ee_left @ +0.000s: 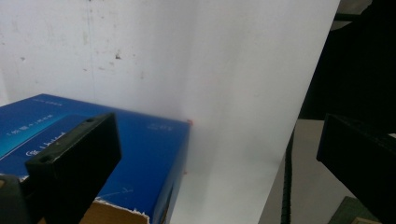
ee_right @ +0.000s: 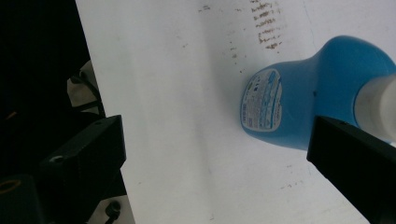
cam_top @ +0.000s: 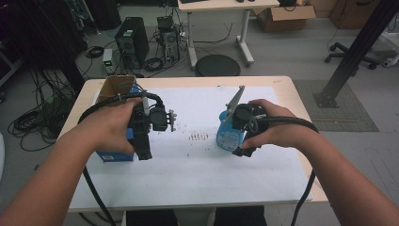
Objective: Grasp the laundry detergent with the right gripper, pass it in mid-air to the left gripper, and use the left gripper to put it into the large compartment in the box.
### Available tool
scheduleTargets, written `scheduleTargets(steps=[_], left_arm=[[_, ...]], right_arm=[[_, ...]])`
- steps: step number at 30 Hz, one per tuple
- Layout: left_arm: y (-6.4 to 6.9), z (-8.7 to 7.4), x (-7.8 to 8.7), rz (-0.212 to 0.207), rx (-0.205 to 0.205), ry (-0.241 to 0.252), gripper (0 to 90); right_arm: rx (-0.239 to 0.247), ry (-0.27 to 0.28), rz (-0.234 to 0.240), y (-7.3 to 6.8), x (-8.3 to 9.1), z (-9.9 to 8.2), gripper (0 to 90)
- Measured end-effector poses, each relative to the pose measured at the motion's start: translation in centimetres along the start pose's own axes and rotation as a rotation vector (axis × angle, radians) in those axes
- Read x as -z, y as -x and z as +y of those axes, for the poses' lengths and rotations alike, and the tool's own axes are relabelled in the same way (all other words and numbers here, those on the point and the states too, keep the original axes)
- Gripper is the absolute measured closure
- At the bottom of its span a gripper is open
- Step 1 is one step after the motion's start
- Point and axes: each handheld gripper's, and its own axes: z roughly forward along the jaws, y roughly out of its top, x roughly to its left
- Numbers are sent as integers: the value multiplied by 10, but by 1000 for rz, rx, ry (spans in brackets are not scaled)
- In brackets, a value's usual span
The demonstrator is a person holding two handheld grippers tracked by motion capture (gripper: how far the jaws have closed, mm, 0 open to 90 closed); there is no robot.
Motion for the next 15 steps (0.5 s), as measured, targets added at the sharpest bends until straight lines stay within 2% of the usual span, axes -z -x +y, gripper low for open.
scheduleTargets(steps=[15], left_arm=[[0,3,1,-4,-9,11,4]], right_arm=[[-46,17,0,2,-7,-30,44]])
